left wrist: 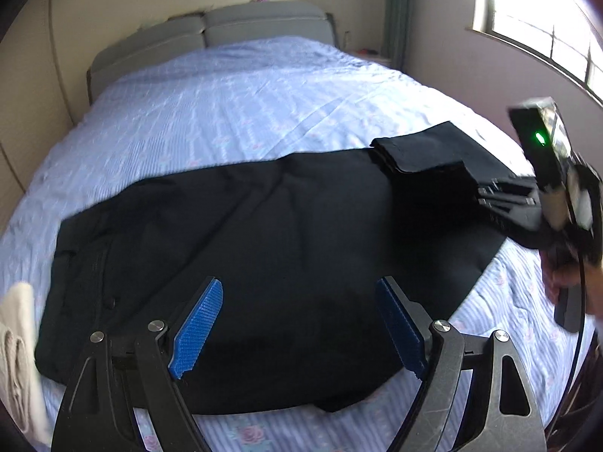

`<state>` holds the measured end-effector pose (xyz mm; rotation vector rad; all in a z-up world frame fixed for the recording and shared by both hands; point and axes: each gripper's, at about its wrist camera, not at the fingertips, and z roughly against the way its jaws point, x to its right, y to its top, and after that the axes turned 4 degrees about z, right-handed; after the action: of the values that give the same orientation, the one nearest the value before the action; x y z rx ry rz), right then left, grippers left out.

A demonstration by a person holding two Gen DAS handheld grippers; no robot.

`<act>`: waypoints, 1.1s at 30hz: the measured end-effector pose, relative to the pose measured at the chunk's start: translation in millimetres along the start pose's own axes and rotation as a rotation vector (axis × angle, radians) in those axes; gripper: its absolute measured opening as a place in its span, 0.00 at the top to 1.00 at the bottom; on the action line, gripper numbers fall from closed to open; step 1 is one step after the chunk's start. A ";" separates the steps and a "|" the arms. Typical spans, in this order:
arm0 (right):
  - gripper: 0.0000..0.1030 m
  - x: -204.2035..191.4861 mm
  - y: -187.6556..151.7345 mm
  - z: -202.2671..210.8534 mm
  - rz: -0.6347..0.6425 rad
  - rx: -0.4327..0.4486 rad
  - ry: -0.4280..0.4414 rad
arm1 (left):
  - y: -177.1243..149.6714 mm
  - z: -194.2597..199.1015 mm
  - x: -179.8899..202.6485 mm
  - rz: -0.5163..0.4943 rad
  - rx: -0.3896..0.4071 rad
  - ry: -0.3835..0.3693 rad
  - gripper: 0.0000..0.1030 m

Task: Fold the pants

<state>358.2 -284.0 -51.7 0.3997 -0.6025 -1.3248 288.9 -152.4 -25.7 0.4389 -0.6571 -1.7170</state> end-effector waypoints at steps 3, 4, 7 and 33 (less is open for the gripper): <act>0.94 -22.3 -2.2 -3.0 0.025 -0.032 0.021 | 7.3 -9.8 -24.1 0.094 -0.053 -0.037 0.19; 0.93 -31.6 0.3 -3.6 0.037 -0.043 0.023 | 8.7 -9.6 -30.9 0.120 -0.061 -0.043 0.19; 0.87 -48.3 2.2 -11.3 0.037 -0.101 0.042 | 15.1 -3.2 -45.3 0.175 -0.057 -0.048 0.19; 0.24 -170.5 6.7 130.3 -0.084 0.028 0.149 | -60.9 78.2 -234.1 0.563 0.021 0.068 0.13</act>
<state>261.4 -107.9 23.8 0.5463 -0.4842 -1.3538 252.2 98.9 -16.6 0.2886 -0.6734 -1.1585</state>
